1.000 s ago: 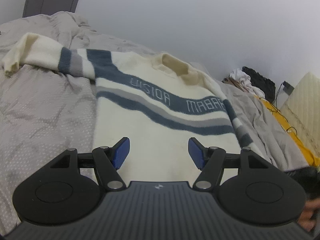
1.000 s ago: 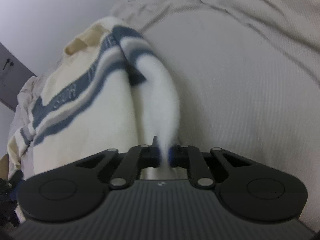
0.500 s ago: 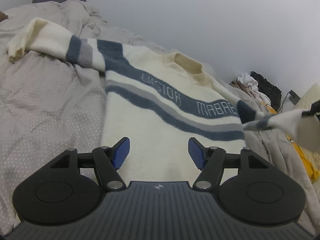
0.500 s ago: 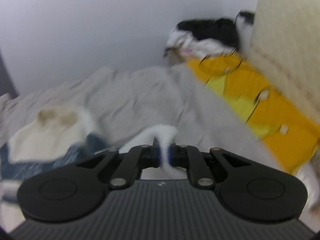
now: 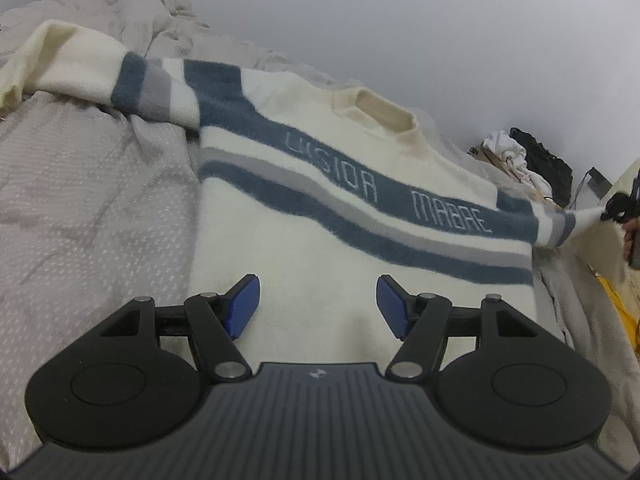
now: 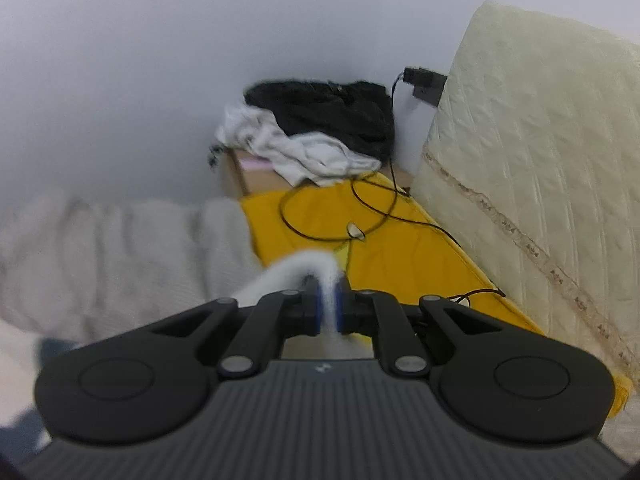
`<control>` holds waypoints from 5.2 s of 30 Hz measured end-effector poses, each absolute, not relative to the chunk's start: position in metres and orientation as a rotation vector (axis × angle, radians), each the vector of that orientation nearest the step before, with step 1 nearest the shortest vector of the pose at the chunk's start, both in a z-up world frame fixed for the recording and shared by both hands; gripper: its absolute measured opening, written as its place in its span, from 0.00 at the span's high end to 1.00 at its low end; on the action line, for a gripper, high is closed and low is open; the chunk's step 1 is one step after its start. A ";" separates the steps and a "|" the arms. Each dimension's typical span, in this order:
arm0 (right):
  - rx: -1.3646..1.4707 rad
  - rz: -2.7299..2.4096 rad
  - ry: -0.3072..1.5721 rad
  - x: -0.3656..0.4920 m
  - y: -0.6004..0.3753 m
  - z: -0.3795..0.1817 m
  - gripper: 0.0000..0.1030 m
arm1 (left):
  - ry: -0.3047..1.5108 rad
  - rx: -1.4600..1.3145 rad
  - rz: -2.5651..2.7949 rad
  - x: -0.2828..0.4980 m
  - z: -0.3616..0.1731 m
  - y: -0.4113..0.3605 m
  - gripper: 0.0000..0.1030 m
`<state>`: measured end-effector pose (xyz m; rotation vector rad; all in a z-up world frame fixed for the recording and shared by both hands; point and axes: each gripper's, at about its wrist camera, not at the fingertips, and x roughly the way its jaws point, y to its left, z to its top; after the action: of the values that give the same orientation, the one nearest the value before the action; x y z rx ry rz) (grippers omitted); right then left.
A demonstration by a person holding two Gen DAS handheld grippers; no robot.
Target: Fold large clothes
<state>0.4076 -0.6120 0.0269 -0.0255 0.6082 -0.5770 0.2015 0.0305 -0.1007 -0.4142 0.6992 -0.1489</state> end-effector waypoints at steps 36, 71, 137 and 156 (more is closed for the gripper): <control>0.192 -0.252 0.460 0.233 -0.468 0.021 0.32 | 0.567 -0.310 -0.217 0.163 -0.065 0.025 0.32; 0.455 -0.023 0.533 0.039 -0.351 -0.020 0.32 | 0.649 -0.241 -0.621 0.116 -0.091 -0.083 0.33; 1.046 0.363 0.864 0.115 -0.297 -0.133 0.31 | 0.851 -0.831 -0.297 0.198 -0.141 0.027 0.84; 1.190 0.328 0.802 0.117 -0.303 -0.138 0.78 | 0.861 -1.010 -0.347 0.183 -0.132 0.051 0.56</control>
<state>0.1169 -0.3025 -0.1380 1.1904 0.8024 0.3282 0.1830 0.0509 -0.1319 -1.0102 0.8605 -0.3468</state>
